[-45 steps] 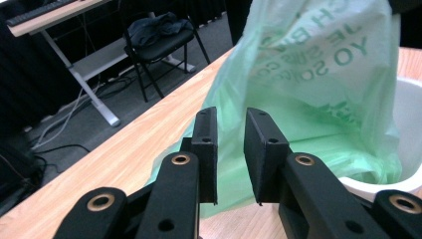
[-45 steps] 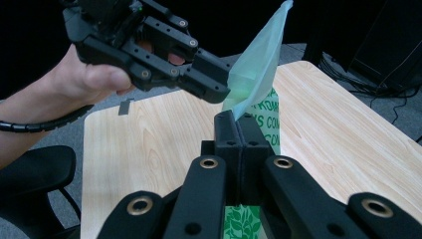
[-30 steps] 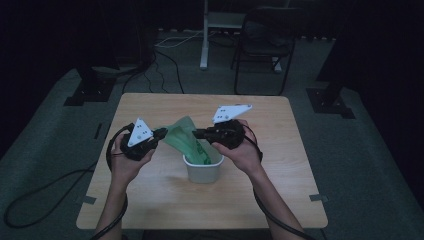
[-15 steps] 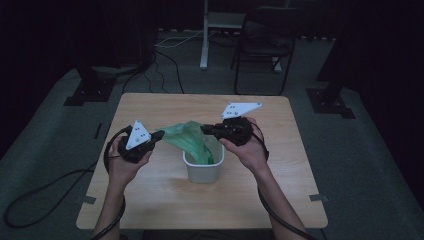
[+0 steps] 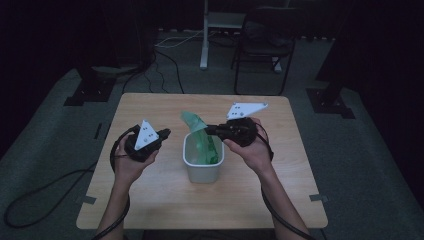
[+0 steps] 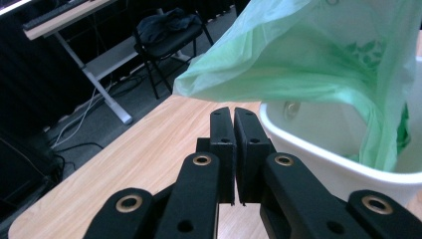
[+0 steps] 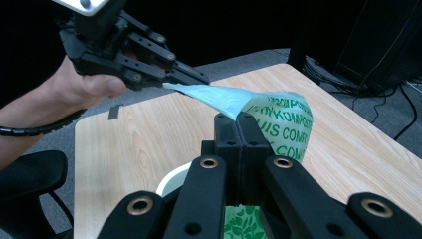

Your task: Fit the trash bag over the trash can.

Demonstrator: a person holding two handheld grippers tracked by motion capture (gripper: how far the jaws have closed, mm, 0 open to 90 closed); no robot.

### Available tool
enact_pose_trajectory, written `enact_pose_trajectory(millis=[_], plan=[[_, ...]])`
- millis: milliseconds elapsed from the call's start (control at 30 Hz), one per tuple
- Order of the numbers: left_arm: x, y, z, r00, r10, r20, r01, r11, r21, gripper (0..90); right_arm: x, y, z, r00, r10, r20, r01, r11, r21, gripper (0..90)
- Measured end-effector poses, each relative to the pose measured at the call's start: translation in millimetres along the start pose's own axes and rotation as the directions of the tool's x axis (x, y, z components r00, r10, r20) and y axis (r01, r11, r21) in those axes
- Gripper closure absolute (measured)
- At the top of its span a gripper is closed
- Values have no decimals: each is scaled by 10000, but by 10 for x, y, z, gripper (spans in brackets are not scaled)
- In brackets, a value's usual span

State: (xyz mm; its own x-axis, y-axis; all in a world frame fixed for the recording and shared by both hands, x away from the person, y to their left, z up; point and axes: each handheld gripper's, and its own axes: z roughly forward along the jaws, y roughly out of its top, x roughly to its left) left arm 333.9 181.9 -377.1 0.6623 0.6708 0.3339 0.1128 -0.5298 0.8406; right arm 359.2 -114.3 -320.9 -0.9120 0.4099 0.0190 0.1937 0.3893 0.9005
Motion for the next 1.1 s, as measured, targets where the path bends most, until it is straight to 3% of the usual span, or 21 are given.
enact_pose_trajectory(millis=[400,600,967,1100], plan=[[-48,59,49,9999,75,86,-74,9997,-216,825,52,24,-25,9986,-114,-513,106,9998,-156,900],[-95,88,70,9985,407,359,-398,9989,-239,783,86,41,-21,9977,-206,-649,194,9996,-192,900],[-143,110,-4,9959,540,723,-504,9975,-499,611,148,52,-32,9962,-398,-779,393,9992,-73,900],[-133,115,22,9971,527,542,-508,9981,-350,625,159,52,-19,9957,-417,-825,413,9991,-69,900]])
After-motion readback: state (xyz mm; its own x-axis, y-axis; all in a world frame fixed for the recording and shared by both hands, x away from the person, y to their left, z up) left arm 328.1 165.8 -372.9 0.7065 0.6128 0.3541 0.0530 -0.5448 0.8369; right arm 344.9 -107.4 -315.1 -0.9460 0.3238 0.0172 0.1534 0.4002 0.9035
